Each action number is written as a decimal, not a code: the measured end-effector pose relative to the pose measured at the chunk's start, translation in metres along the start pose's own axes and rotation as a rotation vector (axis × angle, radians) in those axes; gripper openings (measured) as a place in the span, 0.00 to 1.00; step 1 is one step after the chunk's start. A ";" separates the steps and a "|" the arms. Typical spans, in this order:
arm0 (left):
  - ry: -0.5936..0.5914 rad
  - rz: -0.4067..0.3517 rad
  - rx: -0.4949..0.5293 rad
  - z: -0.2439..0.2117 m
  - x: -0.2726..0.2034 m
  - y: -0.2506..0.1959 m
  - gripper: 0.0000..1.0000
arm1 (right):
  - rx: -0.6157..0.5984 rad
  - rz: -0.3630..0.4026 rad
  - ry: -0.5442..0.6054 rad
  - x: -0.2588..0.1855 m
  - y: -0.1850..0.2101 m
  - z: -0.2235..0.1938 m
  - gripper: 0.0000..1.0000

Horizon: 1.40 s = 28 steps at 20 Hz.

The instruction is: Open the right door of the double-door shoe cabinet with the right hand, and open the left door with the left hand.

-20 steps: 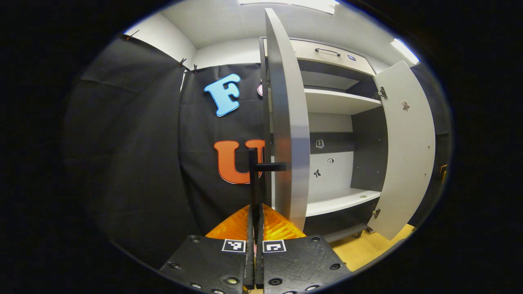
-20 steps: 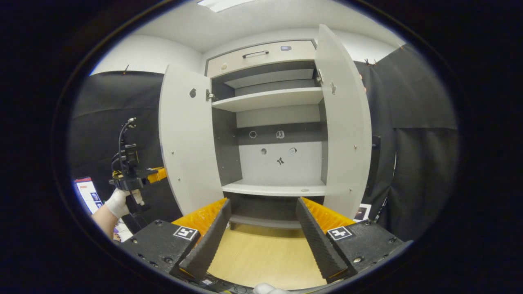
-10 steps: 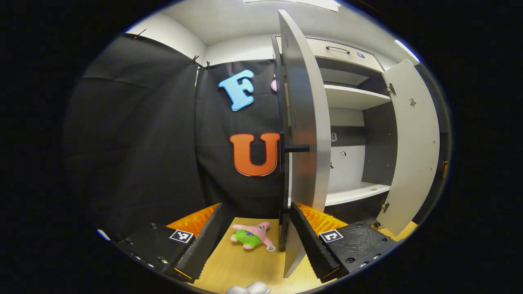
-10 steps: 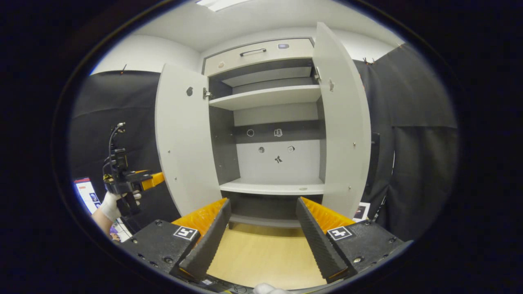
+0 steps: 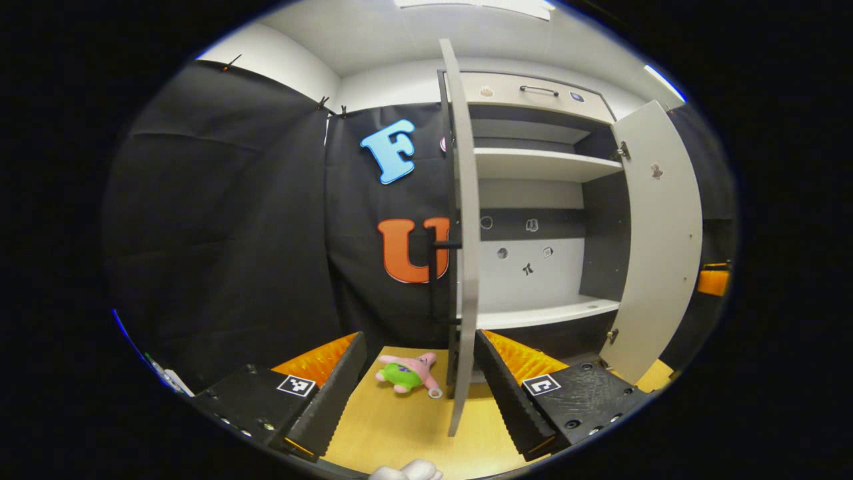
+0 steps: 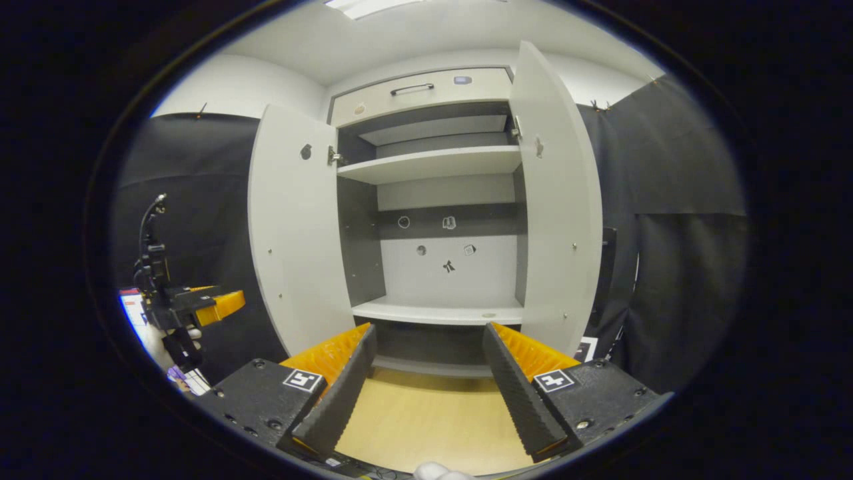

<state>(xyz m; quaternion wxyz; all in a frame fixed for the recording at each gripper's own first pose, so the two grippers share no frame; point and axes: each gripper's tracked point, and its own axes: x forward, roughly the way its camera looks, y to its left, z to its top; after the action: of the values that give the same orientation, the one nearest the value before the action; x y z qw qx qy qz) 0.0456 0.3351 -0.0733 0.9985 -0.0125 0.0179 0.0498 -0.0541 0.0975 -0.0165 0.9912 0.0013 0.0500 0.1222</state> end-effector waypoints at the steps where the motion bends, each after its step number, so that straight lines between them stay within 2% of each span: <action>1: -0.003 -0.009 0.005 0.007 -0.004 -0.010 0.97 | -0.005 -0.006 -0.002 -0.001 -0.002 0.002 1.00; 5: -0.003 -0.060 0.020 0.024 -0.017 -0.055 0.97 | -0.014 -0.046 -0.025 -0.003 -0.015 0.011 1.00; 6: -0.008 -0.070 0.023 0.027 -0.020 -0.064 1.00 | -0.015 -0.059 -0.031 -0.003 -0.019 0.014 1.00; 7: -0.007 -0.080 0.025 0.028 -0.023 -0.075 0.96 | -0.018 -0.074 -0.035 -0.004 -0.023 0.016 1.00; 9: -0.002 -0.091 0.027 0.026 -0.025 -0.092 0.96 | -0.024 -0.103 -0.041 -0.006 -0.031 0.017 1.00; 13: 0.024 -0.118 -0.026 0.014 -0.028 -0.122 0.96 | -0.032 -0.158 -0.049 -0.011 -0.046 0.015 1.00; 20: 0.046 -0.102 -0.038 0.002 -0.028 -0.124 0.96 | -0.027 -0.217 -0.039 -0.015 -0.062 0.008 1.00; 25: 0.025 -0.089 -0.016 0.007 -0.029 -0.120 0.96 | -0.029 -0.229 -0.044 -0.018 -0.063 0.008 1.00; 28: 0.001 -0.086 0.031 0.014 -0.030 -0.120 0.96 | -0.033 -0.231 -0.043 -0.019 -0.062 0.006 1.00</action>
<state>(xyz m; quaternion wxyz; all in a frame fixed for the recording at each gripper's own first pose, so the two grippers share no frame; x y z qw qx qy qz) 0.0284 0.2127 -0.0559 0.9998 0.0020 0.0187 0.0066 -0.0570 0.0327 -0.0093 0.9994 -0.0182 0.0266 0.0081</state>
